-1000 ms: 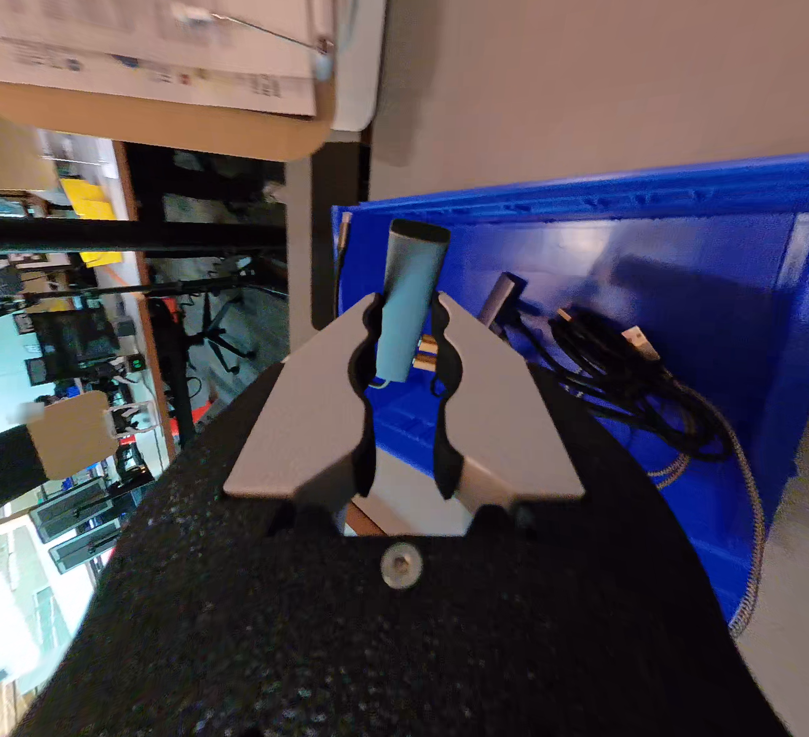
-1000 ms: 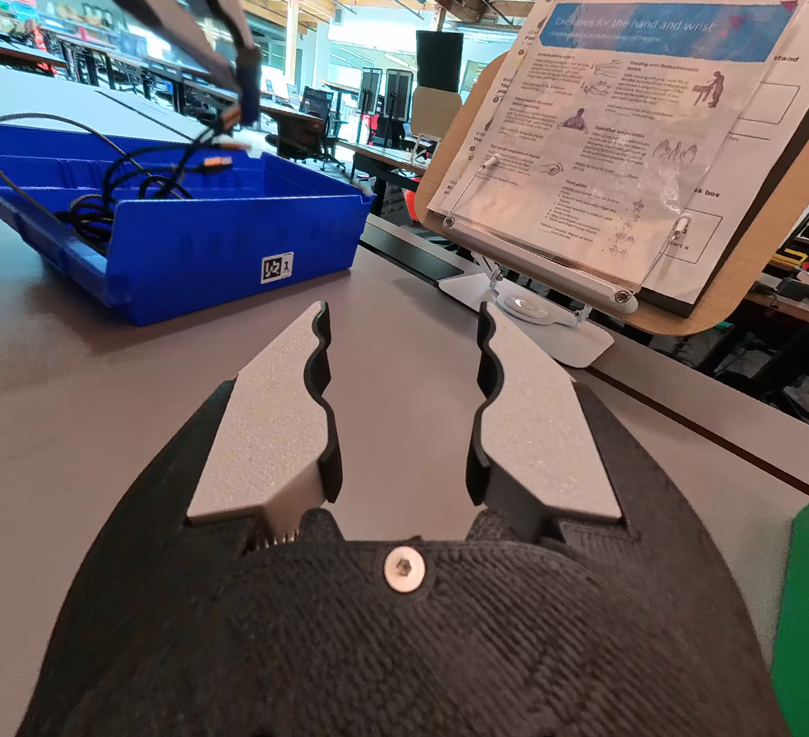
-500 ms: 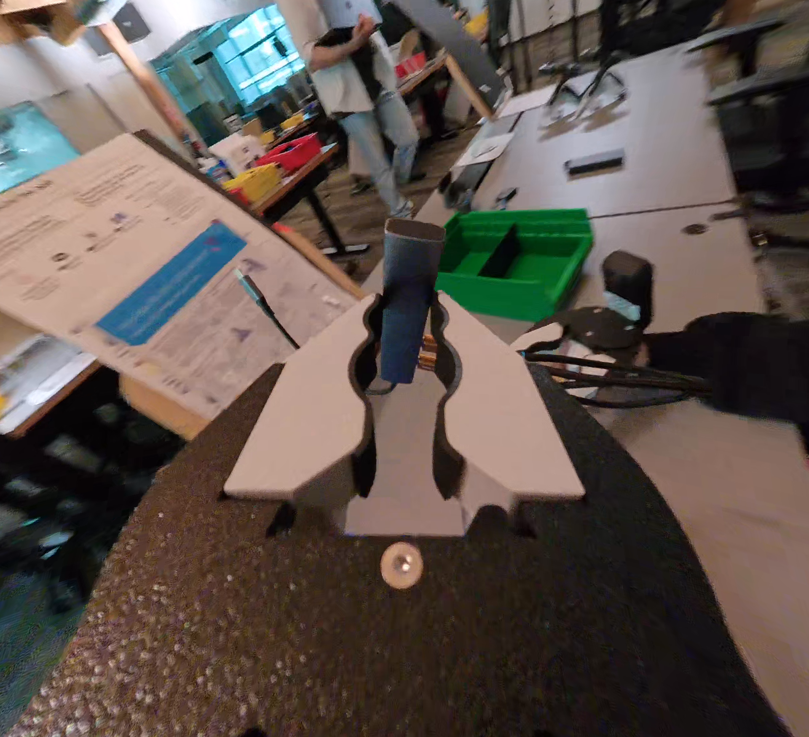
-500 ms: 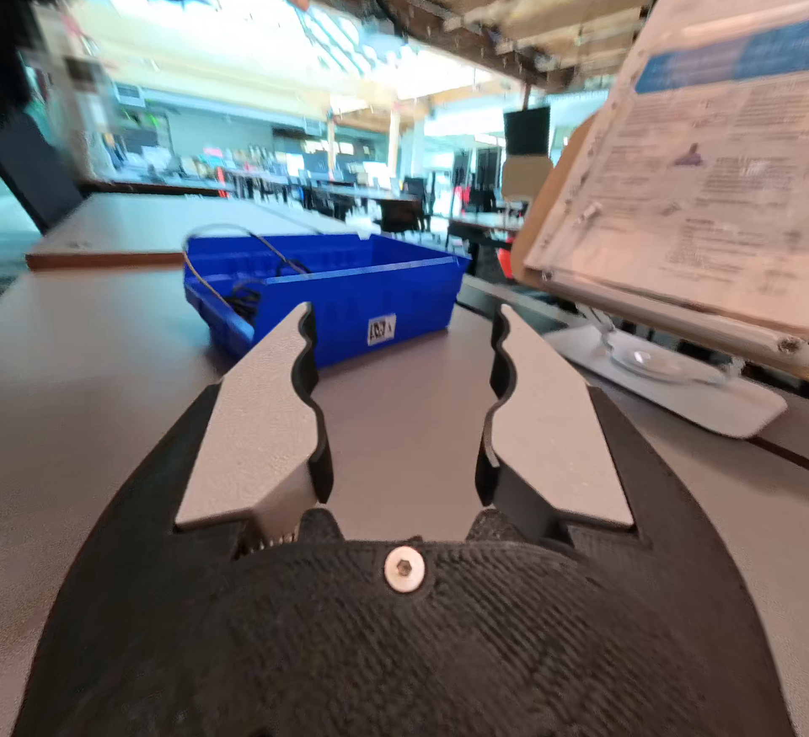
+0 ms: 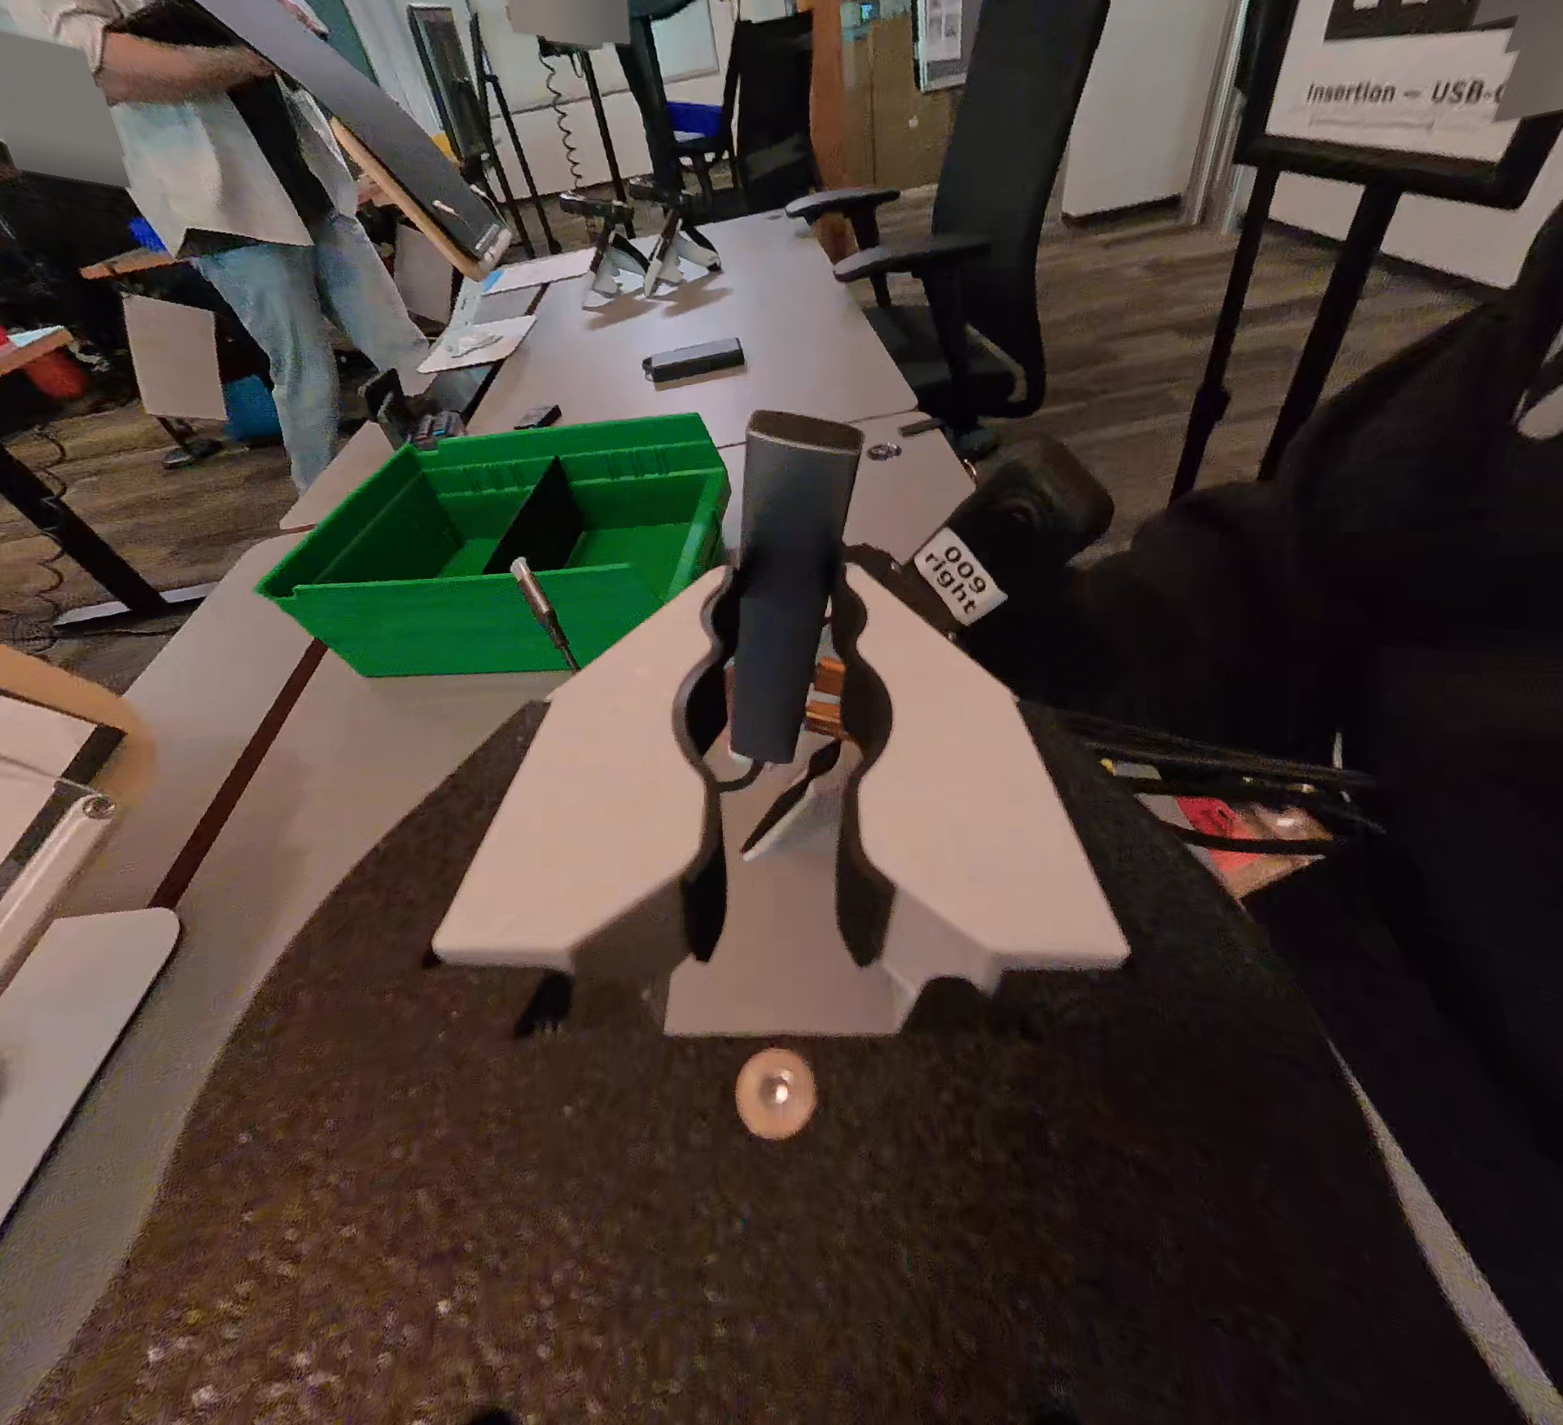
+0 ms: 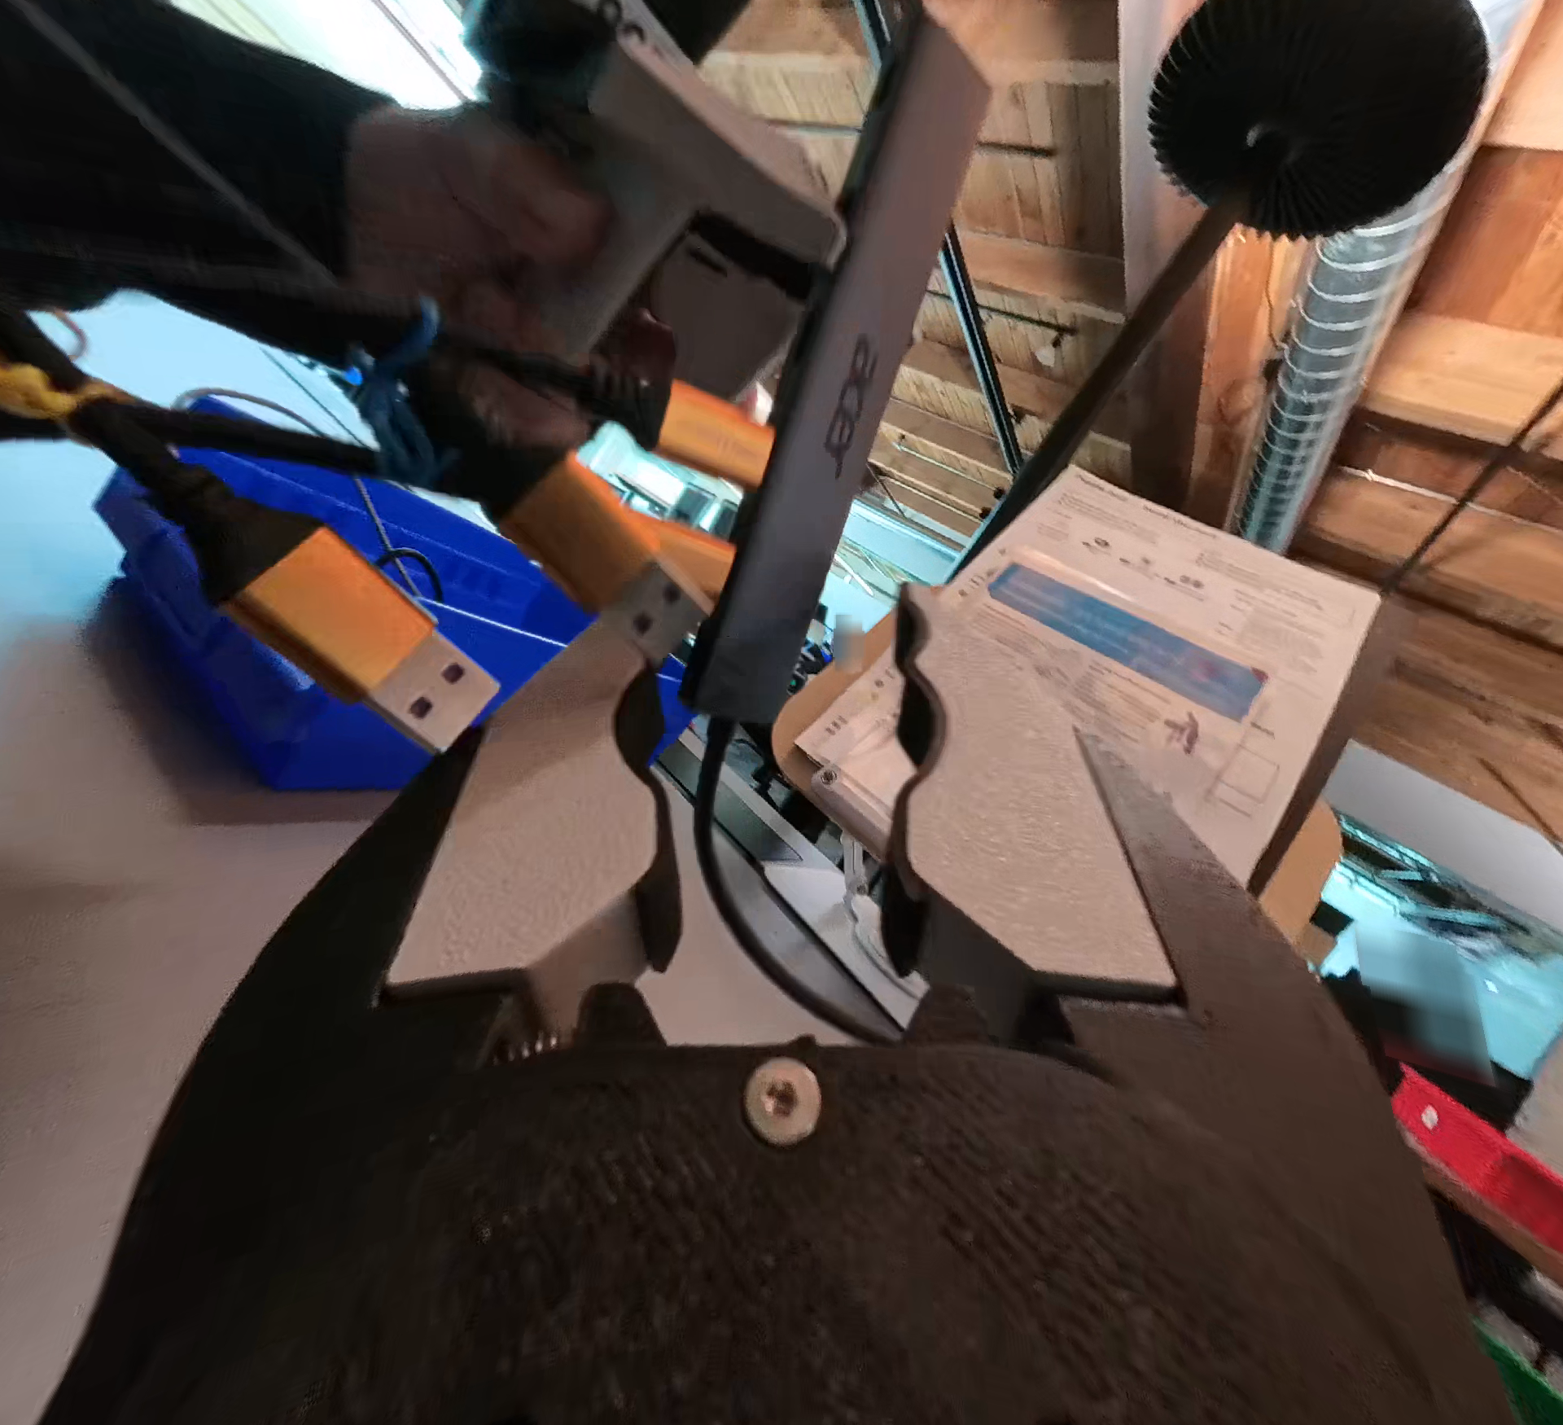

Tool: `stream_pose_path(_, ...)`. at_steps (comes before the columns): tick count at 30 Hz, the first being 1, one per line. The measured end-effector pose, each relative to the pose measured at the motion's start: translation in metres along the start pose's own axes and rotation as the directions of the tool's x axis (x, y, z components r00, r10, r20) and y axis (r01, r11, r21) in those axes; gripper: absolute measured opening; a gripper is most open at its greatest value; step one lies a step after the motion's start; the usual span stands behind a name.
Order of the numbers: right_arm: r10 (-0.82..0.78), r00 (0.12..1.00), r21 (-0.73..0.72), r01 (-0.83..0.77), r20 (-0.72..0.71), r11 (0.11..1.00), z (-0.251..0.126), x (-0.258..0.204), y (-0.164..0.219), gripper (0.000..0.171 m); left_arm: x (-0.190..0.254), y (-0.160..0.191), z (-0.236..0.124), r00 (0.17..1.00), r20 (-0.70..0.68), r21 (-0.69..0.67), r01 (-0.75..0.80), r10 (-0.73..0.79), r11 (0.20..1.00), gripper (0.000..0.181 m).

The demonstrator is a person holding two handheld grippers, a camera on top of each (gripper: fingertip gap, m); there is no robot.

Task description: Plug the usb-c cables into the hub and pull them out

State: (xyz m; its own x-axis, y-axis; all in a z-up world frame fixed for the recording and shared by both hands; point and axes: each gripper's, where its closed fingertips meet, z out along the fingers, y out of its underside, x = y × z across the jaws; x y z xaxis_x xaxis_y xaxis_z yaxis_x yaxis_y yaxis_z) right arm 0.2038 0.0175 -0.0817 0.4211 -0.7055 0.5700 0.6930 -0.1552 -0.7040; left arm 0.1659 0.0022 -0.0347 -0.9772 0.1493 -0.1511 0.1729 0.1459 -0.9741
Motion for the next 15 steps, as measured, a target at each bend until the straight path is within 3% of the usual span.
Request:
stream_pose_path(2, -0.026, 0.998, -0.025, 0.027, 0.059, 0.999, 0.000, -0.008, 0.003, 0.026, 0.001, 0.007, 0.000, 0.999, 0.002, -0.031, -0.042, 0.043, 0.999, 0.019)
stream_pose_path(9, -0.144, 0.988, -0.210, 0.152, 0.057, 0.966, -0.001, 0.002, 0.030, 0.013, -0.010, 0.033, -0.023, 0.973, 0.138, -0.239, -0.146, 0.183, 0.960, 0.022)
stream_pose_path(12, -0.206, 0.978, -0.243, 0.209, 0.038, 0.947, -0.006, 0.014, 0.033, 0.010, -0.016, 0.040, -0.041, 0.924, 0.235, -0.392, -0.193, 0.300, 0.900, 0.036)
stream_pose_path(15, -0.301, 0.953, -0.251, 0.302, 0.044, 0.920, -0.007, 0.016, 0.031, 0.009, -0.011, 0.059, -0.045, 0.904, 0.244, -0.530, -0.179, 0.351, 0.829, 0.060)
